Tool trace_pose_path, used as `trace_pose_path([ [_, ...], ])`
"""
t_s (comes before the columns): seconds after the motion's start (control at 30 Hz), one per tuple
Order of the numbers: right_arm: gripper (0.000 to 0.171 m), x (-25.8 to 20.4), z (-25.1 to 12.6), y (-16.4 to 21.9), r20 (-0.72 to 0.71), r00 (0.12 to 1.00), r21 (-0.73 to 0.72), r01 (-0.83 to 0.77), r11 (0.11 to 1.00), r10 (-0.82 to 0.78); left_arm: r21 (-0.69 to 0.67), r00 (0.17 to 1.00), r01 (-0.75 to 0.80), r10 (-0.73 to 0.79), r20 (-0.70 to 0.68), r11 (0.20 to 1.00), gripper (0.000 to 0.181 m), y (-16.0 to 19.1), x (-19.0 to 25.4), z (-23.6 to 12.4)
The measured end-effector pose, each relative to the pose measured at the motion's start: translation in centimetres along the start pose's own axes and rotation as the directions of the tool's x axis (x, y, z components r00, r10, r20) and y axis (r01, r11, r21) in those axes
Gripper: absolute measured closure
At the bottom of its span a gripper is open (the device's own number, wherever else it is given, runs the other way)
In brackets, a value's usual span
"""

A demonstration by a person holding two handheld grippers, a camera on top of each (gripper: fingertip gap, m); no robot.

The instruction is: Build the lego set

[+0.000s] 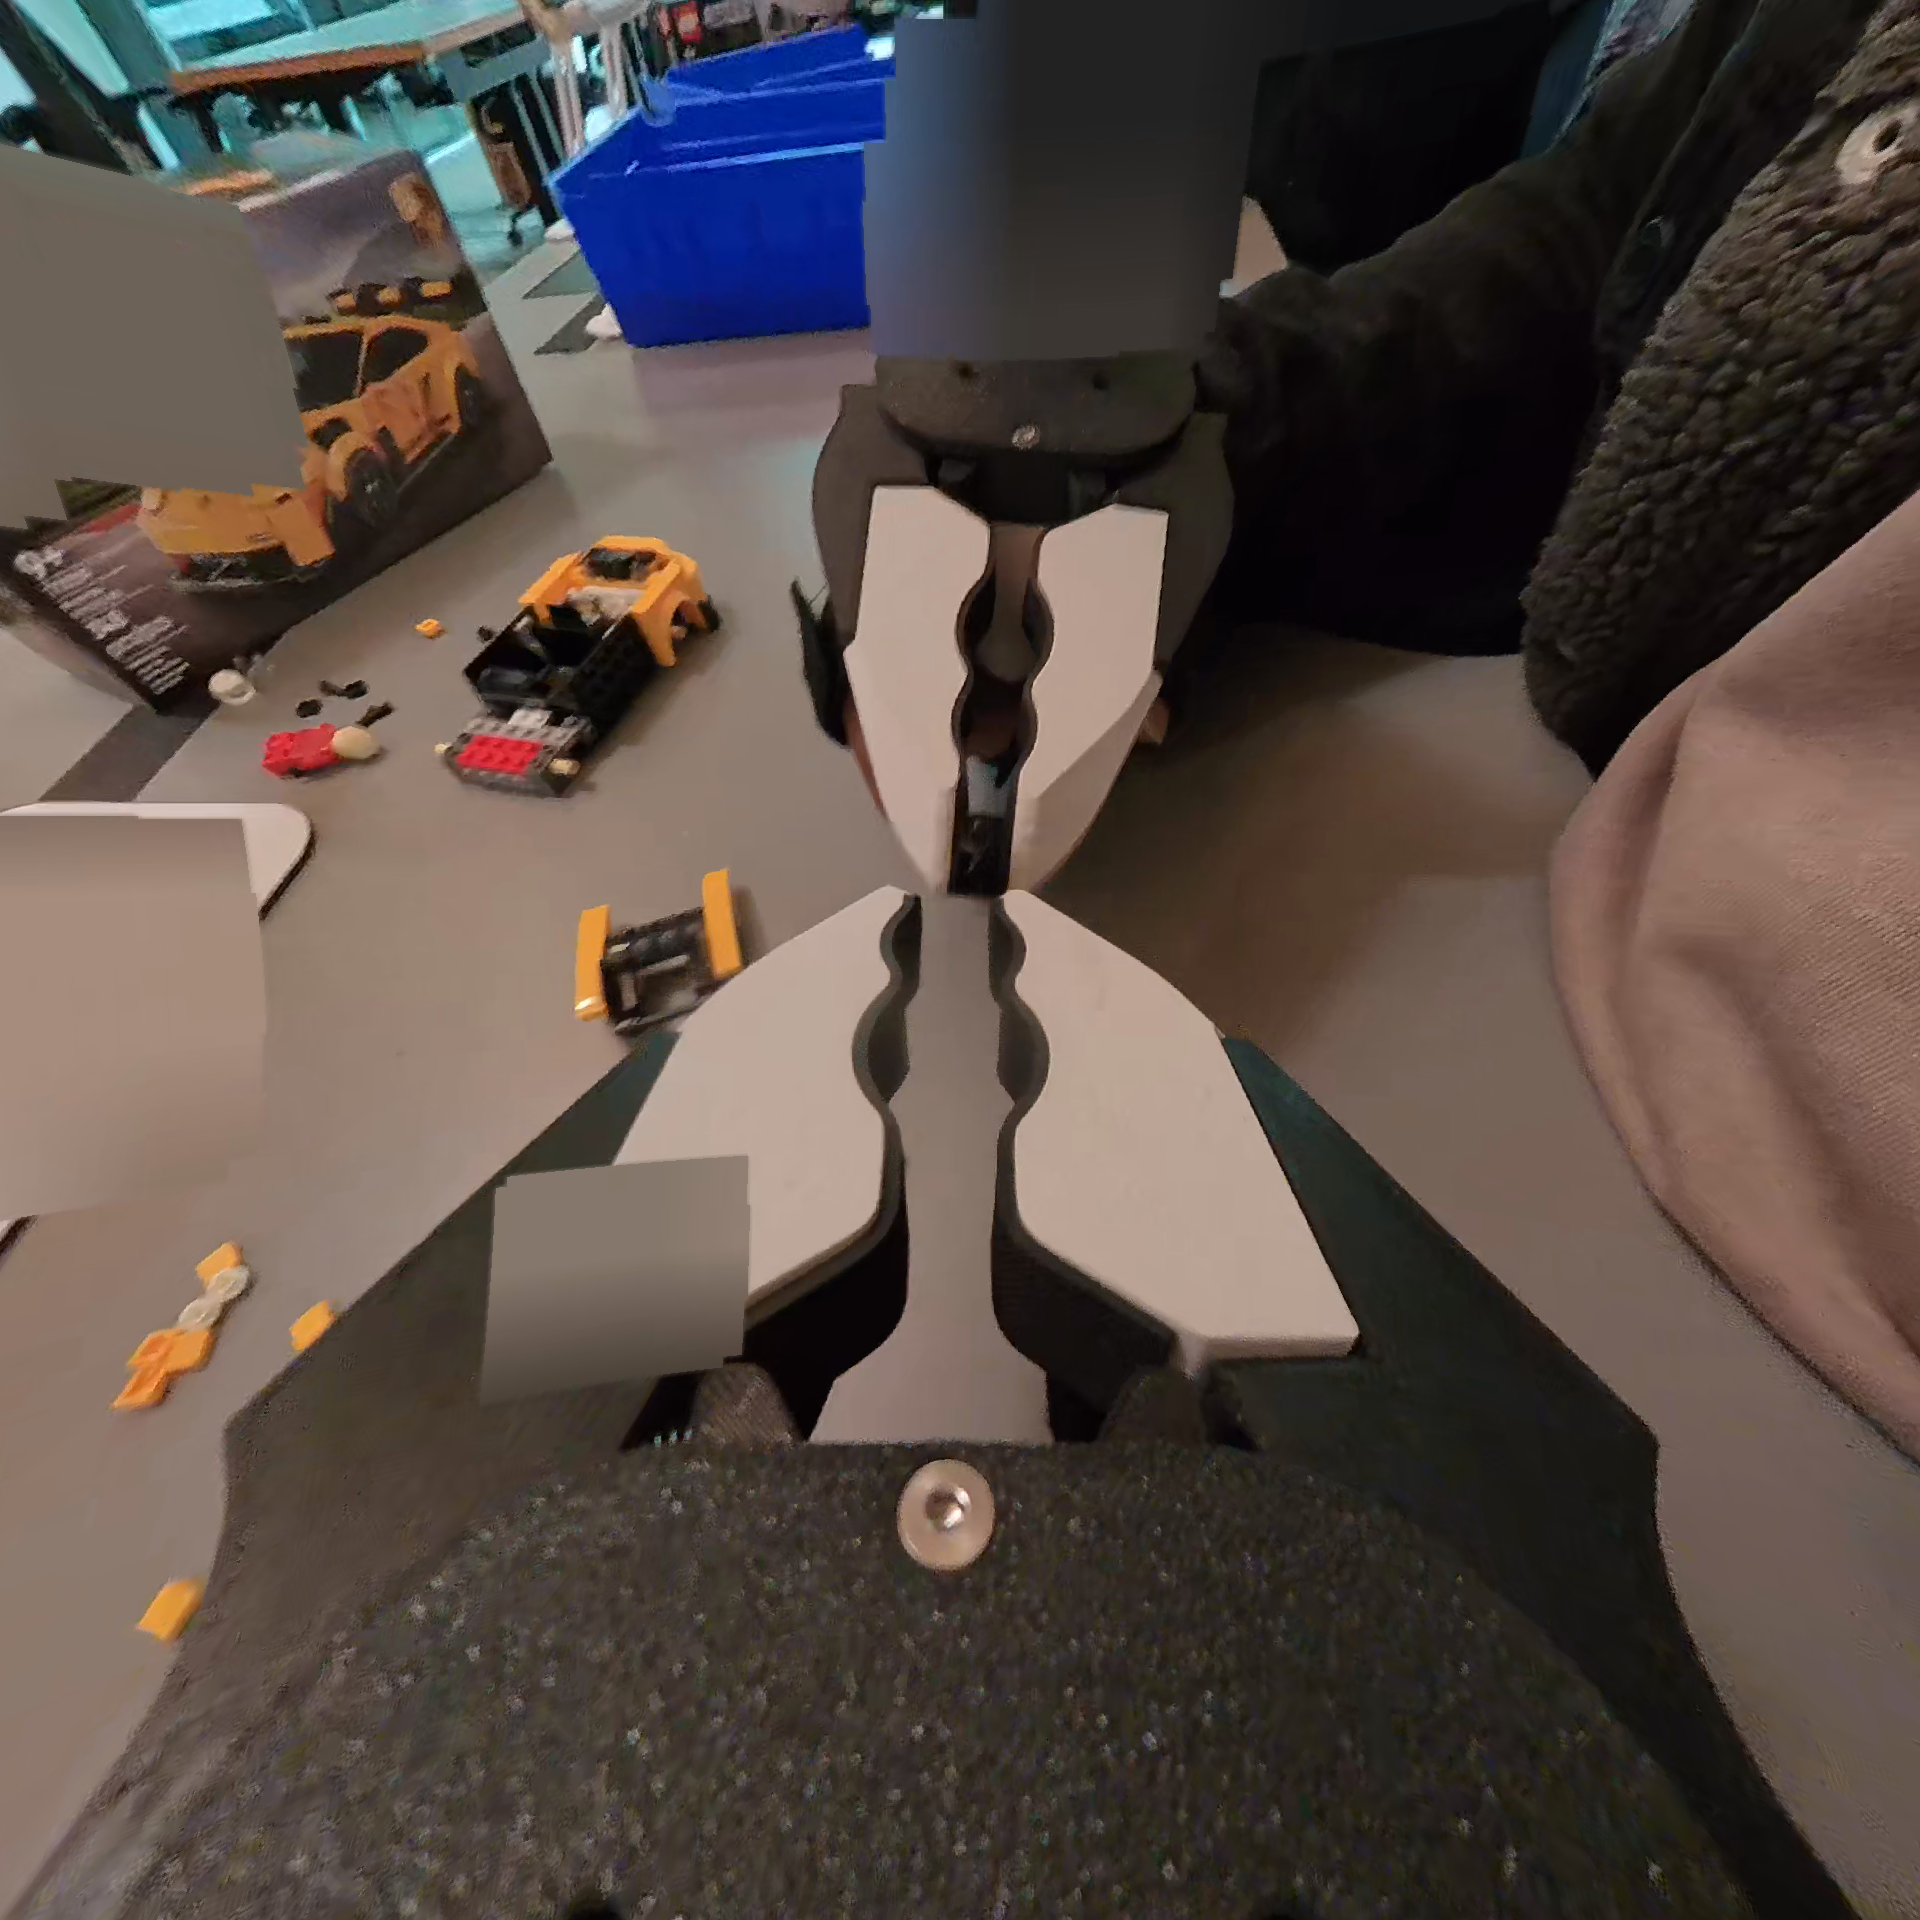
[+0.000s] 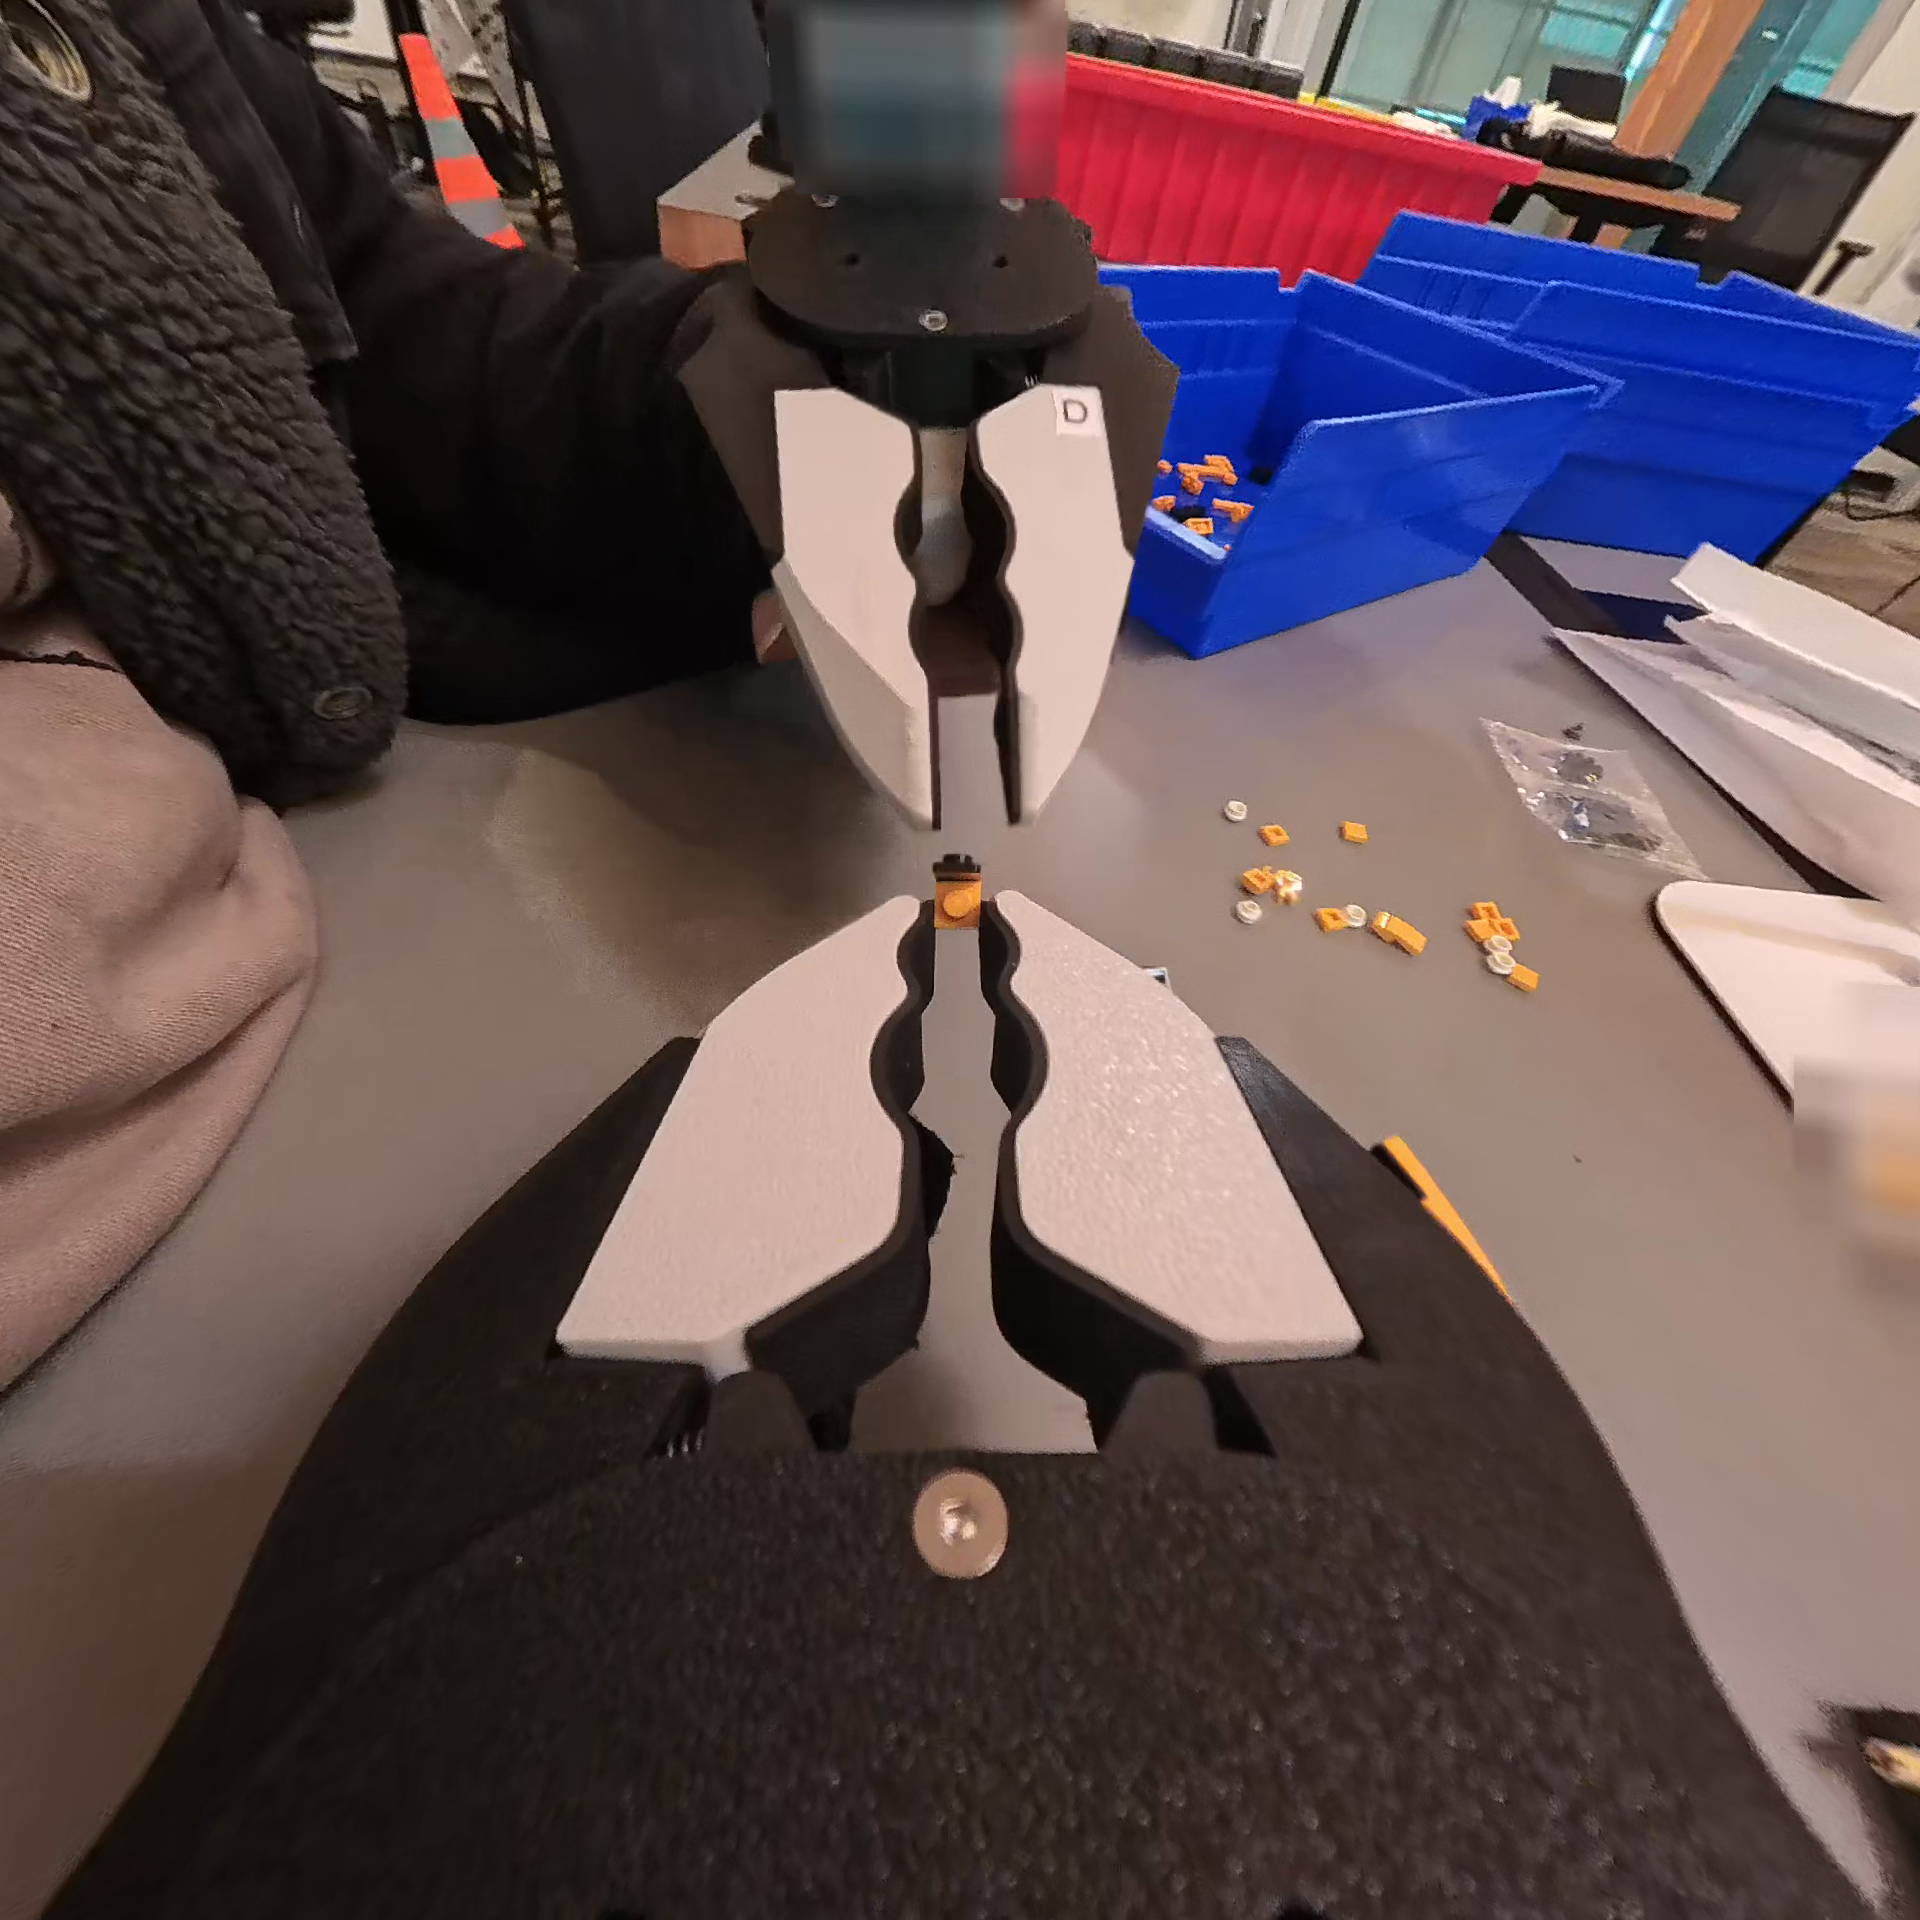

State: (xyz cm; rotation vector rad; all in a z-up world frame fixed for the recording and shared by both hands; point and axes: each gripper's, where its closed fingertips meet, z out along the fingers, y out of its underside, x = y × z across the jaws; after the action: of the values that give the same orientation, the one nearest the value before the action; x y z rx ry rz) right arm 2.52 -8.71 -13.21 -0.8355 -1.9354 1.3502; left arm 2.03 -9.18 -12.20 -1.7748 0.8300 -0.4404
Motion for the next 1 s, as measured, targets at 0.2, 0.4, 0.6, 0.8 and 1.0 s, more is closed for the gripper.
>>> trace_pose_path([
  [0.2, 0.163, 1.6, -0.8, 0.7, -0.051, 0.999, -0.031, -0.015, 0.999, 0.013, -0.289, 0.995, -0.005, 0.032, 0.091, 0.957, 0.161, 5.5, -2.3, -0.8],
  [0.4, 0.163, 1.8, -0.7, 1.3, -0.054, 0.998, -0.063, -0.028, 0.998, 0.024, -0.400, 0.995, 0.061, -0.025, 0.094, 0.914, 0.163, 7.9, -2.3, 0.0],
  [0.6, 0.163, 1.5, -0.4, 1.7, -0.036, 0.999, -0.089, -0.033, 0.995, 0.030, -0.478, 0.997, 0.055, -0.018, 0.080, 0.877, 0.163, 9.0, -2.0, 1.2],
  [0.8, 0.163, 1.8, -0.4, 1.9, -0.041, 0.999, -0.101, -0.038, 0.994, 0.034, -0.498, 0.996, 0.007, 0.035, 0.076, 0.867, 0.174, 8.8, -2.1, 1.9],
  [1.0, 0.163, 2.8, -1.3, 2.2, -0.068, 0.996, -0.118, -0.059, 0.991, 0.051, -0.176, 0.999, 0.029, -0.031, -0.012, 0.984, 0.174, 4.2, -0.4, 3.4],
])
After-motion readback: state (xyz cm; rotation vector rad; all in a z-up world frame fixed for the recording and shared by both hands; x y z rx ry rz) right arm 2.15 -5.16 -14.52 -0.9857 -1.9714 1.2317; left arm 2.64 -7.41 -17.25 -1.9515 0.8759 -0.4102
